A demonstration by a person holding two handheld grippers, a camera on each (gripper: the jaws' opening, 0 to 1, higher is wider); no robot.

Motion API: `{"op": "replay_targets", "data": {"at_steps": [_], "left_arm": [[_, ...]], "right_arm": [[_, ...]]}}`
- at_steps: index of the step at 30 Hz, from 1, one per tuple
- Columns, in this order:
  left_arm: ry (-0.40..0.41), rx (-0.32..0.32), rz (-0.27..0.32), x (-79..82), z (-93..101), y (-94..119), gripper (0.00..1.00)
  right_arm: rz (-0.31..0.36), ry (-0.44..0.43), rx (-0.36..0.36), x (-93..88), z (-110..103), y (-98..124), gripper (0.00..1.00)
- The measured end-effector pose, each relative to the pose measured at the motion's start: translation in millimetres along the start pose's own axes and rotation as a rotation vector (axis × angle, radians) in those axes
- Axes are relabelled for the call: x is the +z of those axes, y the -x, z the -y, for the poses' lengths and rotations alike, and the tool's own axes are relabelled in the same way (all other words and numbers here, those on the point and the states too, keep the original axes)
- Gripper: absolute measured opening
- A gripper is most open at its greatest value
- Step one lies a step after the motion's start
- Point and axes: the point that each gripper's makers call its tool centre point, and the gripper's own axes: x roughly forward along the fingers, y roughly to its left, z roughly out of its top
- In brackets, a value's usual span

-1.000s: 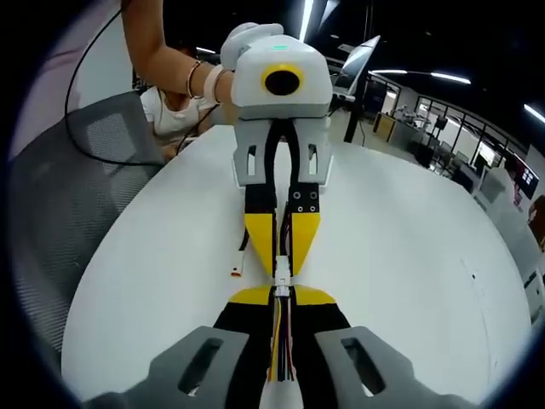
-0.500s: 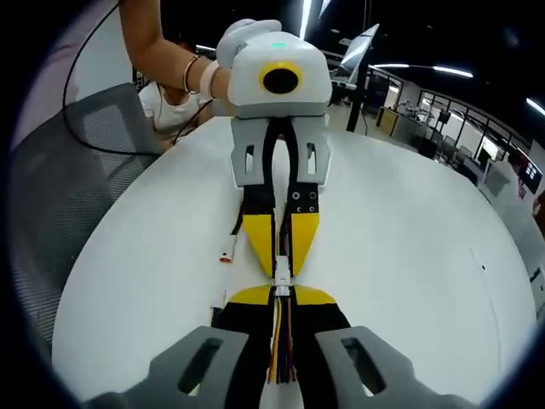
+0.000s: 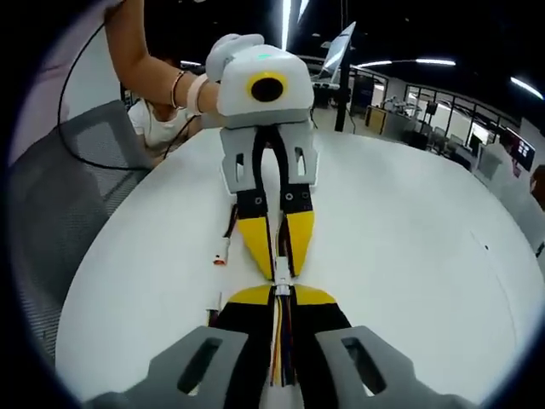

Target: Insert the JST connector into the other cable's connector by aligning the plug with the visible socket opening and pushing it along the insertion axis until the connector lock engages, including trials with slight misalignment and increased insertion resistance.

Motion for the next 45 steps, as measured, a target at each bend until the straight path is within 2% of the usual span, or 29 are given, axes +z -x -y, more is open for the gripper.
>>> {"op": "replay_targets", "data": {"at_steps": [6, 8, 12, 17, 22, 25, 29, 35, 38, 43, 45], "left_arm": [[0.016, 0.028, -0.004, 0.3, -2.4, 0, 0.03], [0.038, 0.058, -0.010, -0.4, -5.8, 0, 0.06], [0.027, 0.064, -0.016, 0.5, -4.4, 0, 0.06], [0.044, 0.078, -0.022, -0.4, -4.0, 1, 0.11], [0.057, 0.107, -0.012, 0.8, -5.8, 5, 0.17], [0.074, 0.108, 0.004, 9.0, -3.6, 11, 0.18], [0.103, 0.141, 0.040, 22.2, -6.3, 24, 0.27], [0.121, 0.185, 0.079, 40.9, -3.3, 45, 0.37], [0.108, 0.179, 0.068, 42.1, 6.1, 49, 0.39], [0.093, 0.163, 0.018, 33.4, 23.2, 49, 0.39], [0.100, 0.151, 0.024, 33.8, 31.0, 48, 0.39]], "right_arm": [[0.008, -0.059, -0.015, 0.3, 1, 0, 0.04], [0.016, -0.076, -0.019, 0.2, 1, 0, 0.05], [0.020, -0.086, -0.035, -0.2, 1, 2, 0.06], [0.025, -0.126, -0.056, -1.5, 1, 5, 0.16], [0.028, -0.134, -0.094, -5.0, 2, 13, 0.17], [0.099, -0.232, -0.128, 3.8, 2, 21, 0.22], [0.177, -0.254, -0.194, 16.3, 2, 36, 0.26], [0.197, -0.262, -0.258, 26.6, -10, 58, 0.30], [0.234, -0.282, -0.284, 33.7, -15, 67, 0.30], [0.291, -0.331, -0.293, 42.0, -26, 77, 0.32], [0.294, -0.333, -0.306, 42.2, -31, 81, 0.31]]}}
